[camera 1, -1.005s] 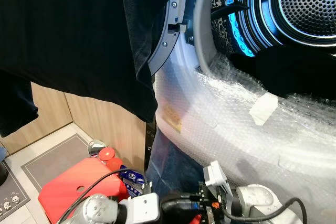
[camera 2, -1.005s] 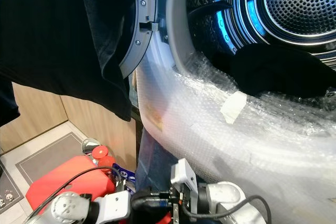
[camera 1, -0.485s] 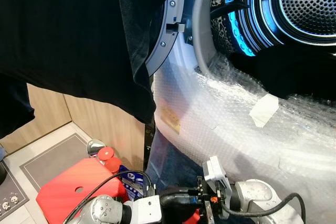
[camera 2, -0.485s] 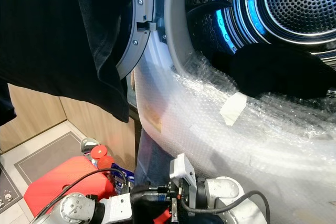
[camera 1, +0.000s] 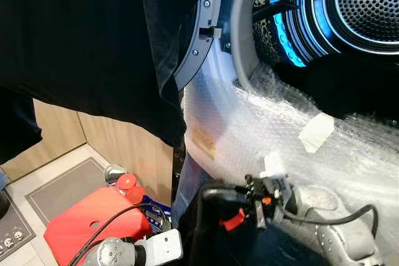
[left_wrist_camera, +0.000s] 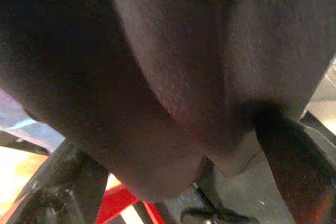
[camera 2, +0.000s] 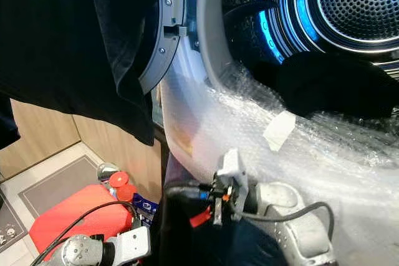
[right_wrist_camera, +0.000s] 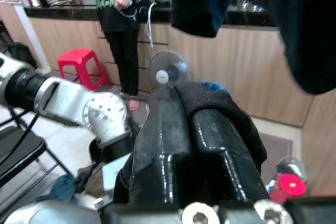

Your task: Clothes washing

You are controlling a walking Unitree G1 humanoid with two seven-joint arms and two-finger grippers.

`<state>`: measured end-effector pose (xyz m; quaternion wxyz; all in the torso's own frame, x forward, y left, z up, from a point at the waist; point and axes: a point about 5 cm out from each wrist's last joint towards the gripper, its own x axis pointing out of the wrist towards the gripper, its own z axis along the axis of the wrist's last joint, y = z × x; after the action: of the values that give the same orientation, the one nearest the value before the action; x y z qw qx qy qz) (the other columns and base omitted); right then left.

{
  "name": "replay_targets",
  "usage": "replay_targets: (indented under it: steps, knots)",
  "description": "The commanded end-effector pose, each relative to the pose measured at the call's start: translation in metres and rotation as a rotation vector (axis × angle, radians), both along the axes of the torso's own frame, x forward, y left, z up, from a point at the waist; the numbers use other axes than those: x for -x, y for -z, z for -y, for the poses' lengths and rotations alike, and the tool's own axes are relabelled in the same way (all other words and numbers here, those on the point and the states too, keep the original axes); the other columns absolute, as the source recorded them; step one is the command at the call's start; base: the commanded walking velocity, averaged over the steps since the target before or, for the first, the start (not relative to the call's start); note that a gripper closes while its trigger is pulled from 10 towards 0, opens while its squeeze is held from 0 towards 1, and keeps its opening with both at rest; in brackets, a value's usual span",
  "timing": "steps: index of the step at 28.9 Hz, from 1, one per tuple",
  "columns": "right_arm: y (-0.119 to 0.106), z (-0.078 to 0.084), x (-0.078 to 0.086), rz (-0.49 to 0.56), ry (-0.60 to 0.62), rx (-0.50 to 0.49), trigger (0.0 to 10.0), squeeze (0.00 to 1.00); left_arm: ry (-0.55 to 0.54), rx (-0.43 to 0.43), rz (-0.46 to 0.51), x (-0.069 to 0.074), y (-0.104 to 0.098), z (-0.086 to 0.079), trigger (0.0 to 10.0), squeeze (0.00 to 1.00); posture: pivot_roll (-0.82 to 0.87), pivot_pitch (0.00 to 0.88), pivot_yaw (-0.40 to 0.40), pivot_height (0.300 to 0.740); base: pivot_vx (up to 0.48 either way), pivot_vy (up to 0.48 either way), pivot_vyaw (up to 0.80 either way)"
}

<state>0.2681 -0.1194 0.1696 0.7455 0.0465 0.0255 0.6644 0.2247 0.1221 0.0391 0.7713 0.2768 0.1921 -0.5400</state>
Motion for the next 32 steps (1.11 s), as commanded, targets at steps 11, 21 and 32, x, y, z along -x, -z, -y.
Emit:
replay_targets:
  steps: [11, 21, 32]
  knots:
    - [-0.016, 0.01, 0.001, 0.055, -0.002, -0.006, 0.0, 0.0, -0.136, 0.017, 0.124, -0.014, 0.005, -0.002, 10.0, 0.0, 0.11, 0.0, -0.098, 0.74, 0.0, 0.0, 0.0]
    - [-0.009, 0.013, 0.012, 0.018, -0.01, -0.001, 0.0, 0.0, -0.127, 0.042, 0.193, -0.02, 0.002, 0.002, 0.0, 0.0, 0.11, 0.0, -0.088, 0.74, 0.0, 0.0, 0.0]
    - [-0.01, 0.014, 0.016, 0.022, -0.002, -0.008, 0.0, 0.0, -0.103, 0.068, 0.178, -0.023, 0.002, 0.008, 0.0, 0.0, 0.09, 0.0, -0.078, 0.74, 0.0, 0.0, 0.0]
